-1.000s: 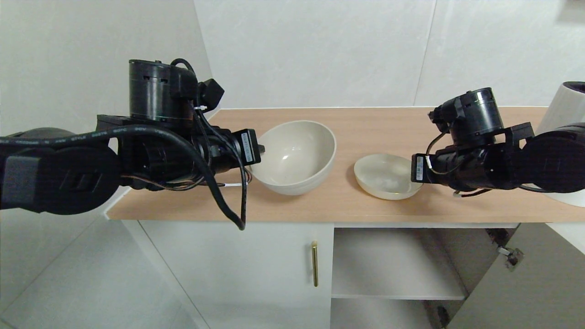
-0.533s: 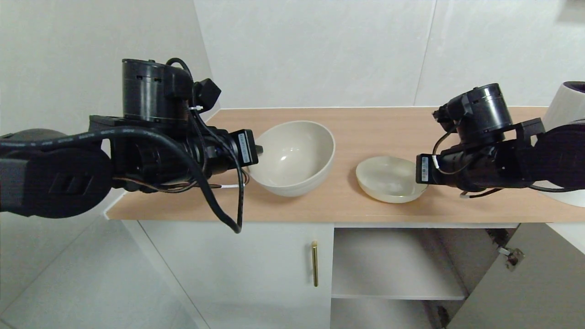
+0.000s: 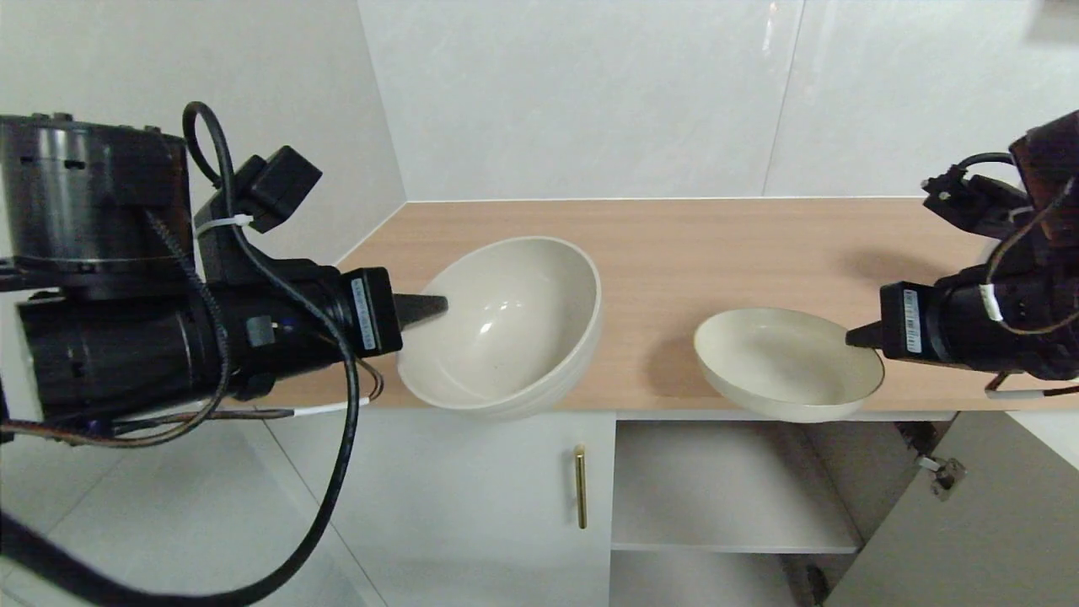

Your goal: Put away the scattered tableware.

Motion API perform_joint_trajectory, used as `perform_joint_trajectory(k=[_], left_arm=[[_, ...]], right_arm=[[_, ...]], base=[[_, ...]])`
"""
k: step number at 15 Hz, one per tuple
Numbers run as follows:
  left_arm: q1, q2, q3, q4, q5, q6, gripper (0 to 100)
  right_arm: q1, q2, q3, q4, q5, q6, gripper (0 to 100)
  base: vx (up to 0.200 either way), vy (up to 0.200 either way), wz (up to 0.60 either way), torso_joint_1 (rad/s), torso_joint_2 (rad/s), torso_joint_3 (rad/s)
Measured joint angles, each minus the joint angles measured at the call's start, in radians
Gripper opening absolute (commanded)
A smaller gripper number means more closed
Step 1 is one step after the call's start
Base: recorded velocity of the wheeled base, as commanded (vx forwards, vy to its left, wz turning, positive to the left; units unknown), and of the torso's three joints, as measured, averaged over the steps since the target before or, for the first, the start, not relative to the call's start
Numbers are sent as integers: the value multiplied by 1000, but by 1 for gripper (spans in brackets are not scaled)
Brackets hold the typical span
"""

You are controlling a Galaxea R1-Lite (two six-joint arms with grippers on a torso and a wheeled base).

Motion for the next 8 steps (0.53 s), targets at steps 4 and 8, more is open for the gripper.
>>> perform_joint_trajectory(k=[4, 8], left_arm=[[-19, -38, 62, 0, -5, 0, 0], [-31, -20, 71, -1, -5, -1, 0]], right_arm=[[-2, -100, 100, -26, 58, -3, 0], [-6, -135, 126, -27, 58, -5, 0]], base=[[-50, 0, 0, 2, 1, 1], [-200, 0, 0, 5, 2, -1]])
